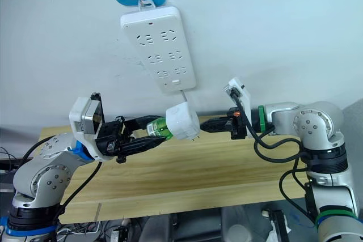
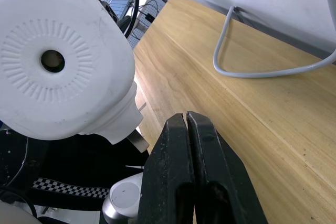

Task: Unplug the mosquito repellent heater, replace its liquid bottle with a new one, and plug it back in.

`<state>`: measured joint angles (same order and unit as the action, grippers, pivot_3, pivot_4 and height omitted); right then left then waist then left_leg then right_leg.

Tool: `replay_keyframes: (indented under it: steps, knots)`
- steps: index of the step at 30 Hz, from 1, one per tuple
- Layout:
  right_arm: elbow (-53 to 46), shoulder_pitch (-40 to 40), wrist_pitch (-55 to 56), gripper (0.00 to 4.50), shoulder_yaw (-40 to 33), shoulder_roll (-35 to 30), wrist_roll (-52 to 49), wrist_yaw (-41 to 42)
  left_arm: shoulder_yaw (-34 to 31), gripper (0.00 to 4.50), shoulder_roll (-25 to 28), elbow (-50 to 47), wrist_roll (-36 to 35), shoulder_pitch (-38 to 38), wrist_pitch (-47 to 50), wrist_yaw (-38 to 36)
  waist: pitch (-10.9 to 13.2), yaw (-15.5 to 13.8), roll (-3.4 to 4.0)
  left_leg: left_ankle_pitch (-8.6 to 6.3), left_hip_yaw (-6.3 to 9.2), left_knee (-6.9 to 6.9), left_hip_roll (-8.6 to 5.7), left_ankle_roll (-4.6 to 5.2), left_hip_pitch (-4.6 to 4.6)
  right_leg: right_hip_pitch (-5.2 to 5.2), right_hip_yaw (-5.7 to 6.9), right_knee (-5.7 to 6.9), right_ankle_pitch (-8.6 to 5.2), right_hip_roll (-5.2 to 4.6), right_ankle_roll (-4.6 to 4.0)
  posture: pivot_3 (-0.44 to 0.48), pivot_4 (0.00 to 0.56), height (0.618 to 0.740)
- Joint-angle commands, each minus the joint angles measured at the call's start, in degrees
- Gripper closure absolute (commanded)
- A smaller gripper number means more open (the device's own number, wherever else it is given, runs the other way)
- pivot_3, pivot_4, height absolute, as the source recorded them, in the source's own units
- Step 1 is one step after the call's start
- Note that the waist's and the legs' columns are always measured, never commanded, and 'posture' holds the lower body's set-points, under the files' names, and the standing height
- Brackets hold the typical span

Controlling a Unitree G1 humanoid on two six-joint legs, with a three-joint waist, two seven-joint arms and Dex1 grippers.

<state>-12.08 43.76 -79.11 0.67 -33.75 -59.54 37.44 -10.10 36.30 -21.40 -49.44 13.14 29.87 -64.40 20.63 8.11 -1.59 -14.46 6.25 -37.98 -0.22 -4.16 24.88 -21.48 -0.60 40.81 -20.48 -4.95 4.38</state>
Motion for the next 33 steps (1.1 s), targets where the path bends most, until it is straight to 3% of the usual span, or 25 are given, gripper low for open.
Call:
replay_keyframes:
  steps: [1,11,33]
  knots:
    - [-1.41,0.64,0.48,4.43,-0.93,0.28,-0.26,0.53,0.06,2.22,-0.22,-1.76,-1.39,0.17,-0.3,-0.17,0.0,0.0,0.0,0.0,0.0,0.0,0.0,0.0,0.0,0.0,0.0,0.0,0.0,0.0,0.0,-0.2,0.316,0.74]
    - [-2.08,1.55,0.02,4.43,-1.16,2.69,-0.72,-0.55,0.39,2.22,-0.38,-1.51,-1.39,0.43,-0.47,-0.02,0.0,-0.01,0.0,0.0,0.01,0.0,0.0,0.0,0.0,0.0,0.0,0.01,0.0,0.0,0.0,-0.2,0.315,0.74]
    - [-2.73,-0.76,-0.14,4.43,-1.53,0.83,-0.67,-0.62,0.28,2.22,-0.15,-0.95,-1.11,0.56,-0.55,-0.33,0.0,0.06,0.0,0.0,0.0,0.01,0.0,0.0,-0.01,-0.01,0.0,0.0,0.0,0.0,0.0,-0.206,0.313,0.74]
